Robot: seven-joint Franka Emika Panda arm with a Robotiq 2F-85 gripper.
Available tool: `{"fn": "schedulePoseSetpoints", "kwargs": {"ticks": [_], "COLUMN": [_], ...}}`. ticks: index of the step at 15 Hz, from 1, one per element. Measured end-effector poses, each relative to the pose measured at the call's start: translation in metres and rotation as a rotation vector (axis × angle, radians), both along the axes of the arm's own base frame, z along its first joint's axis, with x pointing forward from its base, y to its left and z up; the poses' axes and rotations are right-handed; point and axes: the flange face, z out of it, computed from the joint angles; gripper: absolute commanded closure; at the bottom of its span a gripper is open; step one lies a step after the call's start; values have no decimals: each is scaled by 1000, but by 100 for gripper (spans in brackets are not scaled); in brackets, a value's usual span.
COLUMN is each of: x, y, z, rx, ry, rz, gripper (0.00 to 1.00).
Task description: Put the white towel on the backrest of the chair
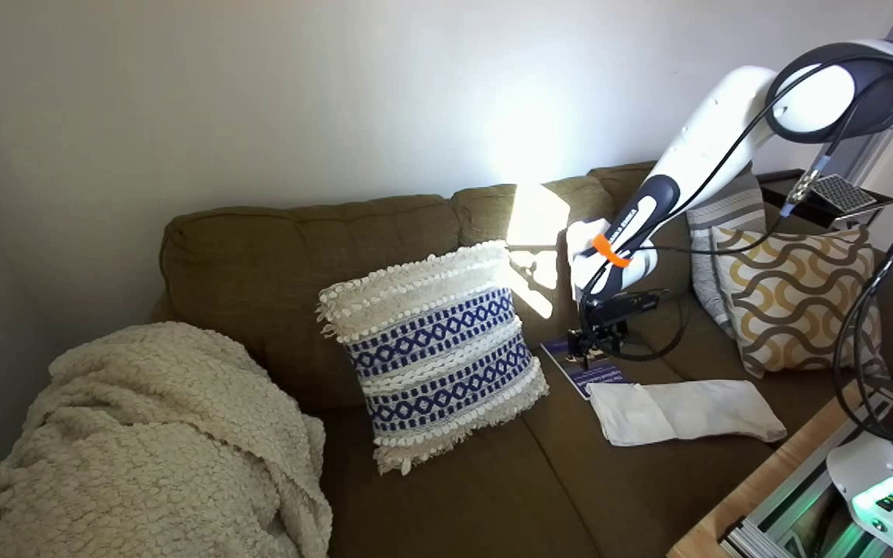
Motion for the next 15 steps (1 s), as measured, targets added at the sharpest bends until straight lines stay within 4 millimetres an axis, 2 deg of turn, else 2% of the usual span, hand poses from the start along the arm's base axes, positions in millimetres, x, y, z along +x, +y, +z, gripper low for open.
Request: {"fn": "schedulePoseSetpoints", "kwargs": {"ticks": [3,7,15], "x": [6,13,27], "y": [-8,-11,-9], "z": [-33,-66,-107], "rx": [-12,-15,-12], "ry": [0,9,30], "rz": [-3,10,34], "gripper": [0,0,0]}}
